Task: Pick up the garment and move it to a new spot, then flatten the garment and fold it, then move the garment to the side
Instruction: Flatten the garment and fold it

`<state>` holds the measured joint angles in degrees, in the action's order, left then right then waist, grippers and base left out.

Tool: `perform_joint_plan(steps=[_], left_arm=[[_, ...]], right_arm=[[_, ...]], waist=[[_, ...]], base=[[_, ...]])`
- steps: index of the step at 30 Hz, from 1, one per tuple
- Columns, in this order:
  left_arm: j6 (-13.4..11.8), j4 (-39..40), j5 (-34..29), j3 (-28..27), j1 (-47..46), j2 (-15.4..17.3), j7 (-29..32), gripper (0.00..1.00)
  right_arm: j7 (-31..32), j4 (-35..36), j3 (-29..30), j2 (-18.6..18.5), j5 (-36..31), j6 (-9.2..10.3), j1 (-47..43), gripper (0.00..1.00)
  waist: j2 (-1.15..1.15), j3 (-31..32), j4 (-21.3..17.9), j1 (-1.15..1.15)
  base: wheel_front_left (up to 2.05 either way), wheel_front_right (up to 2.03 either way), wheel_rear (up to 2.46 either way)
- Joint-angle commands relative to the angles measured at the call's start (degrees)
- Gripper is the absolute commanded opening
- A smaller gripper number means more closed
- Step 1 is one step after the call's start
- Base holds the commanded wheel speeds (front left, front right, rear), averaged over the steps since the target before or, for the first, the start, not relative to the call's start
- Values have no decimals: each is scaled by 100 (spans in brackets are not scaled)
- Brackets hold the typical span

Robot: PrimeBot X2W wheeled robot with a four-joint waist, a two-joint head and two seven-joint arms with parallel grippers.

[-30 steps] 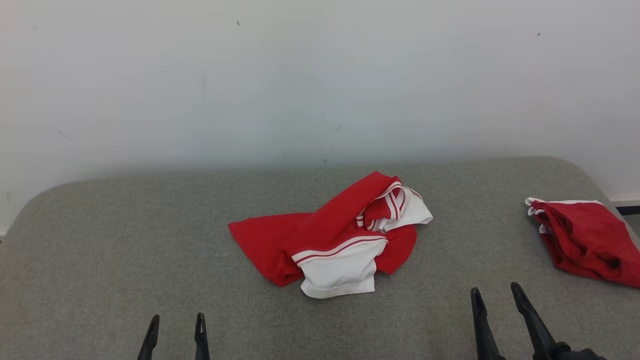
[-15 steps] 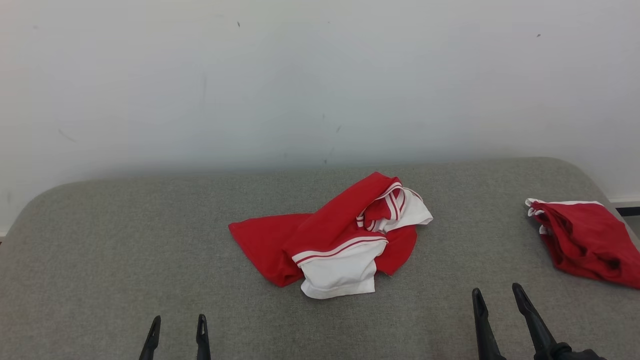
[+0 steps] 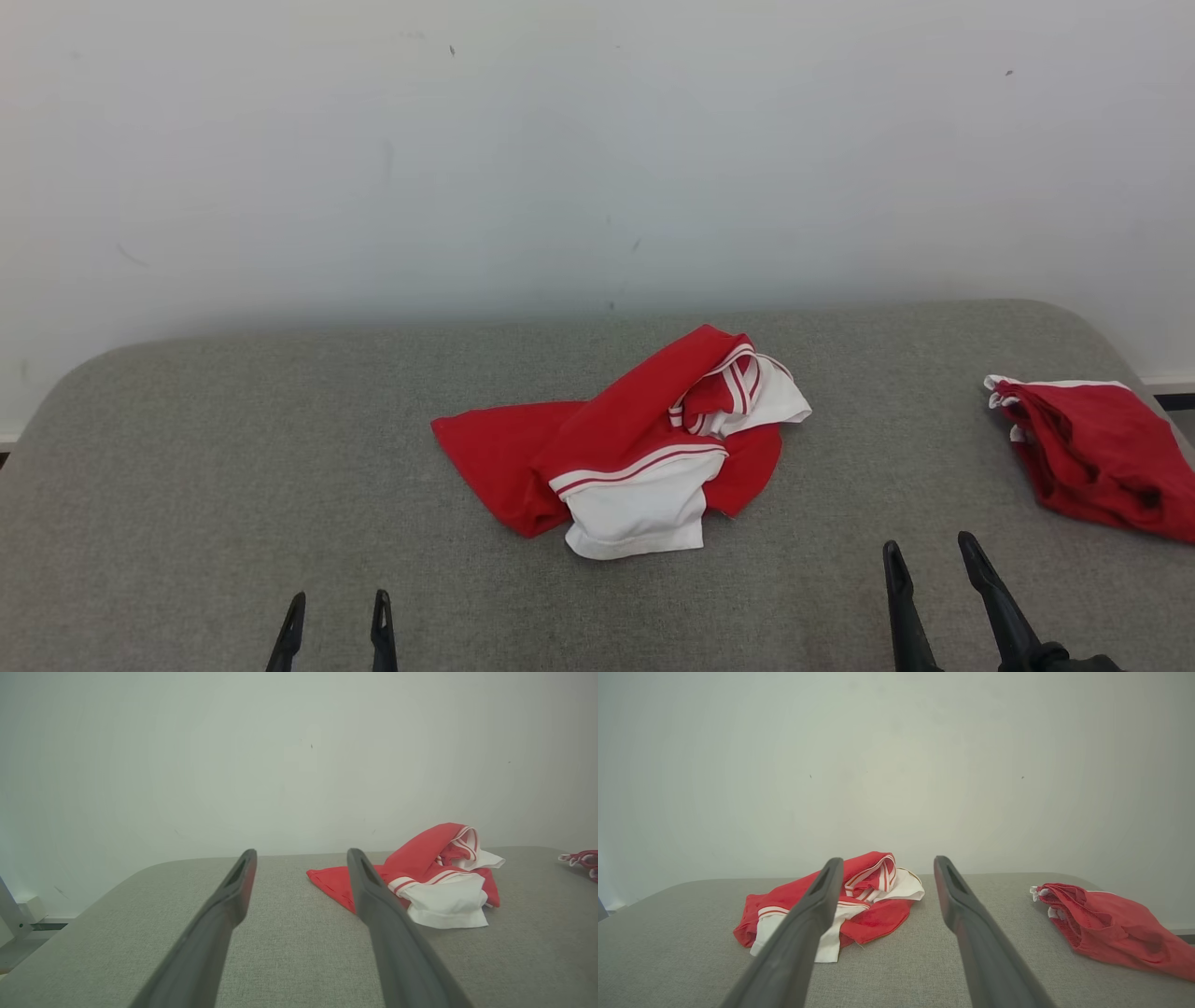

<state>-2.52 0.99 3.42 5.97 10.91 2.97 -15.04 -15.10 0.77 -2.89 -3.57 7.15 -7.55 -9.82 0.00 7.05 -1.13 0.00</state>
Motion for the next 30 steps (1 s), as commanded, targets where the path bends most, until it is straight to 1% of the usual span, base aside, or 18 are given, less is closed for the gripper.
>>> perform_joint_plan(steps=[1,30], left_arm=[[-12,-20,-25,1,49,-12,-18,100],[-23,-191,51,78,-33,-13,-17,100]], right_arm=[[-5,7,2,-4,32,15,-64,100],[-5,2,-28,-56,33,15,-29,100]], waist=[[0,0,5,0],[0,-113,13,0]], base=[[0,0,0],[0,0,0]])
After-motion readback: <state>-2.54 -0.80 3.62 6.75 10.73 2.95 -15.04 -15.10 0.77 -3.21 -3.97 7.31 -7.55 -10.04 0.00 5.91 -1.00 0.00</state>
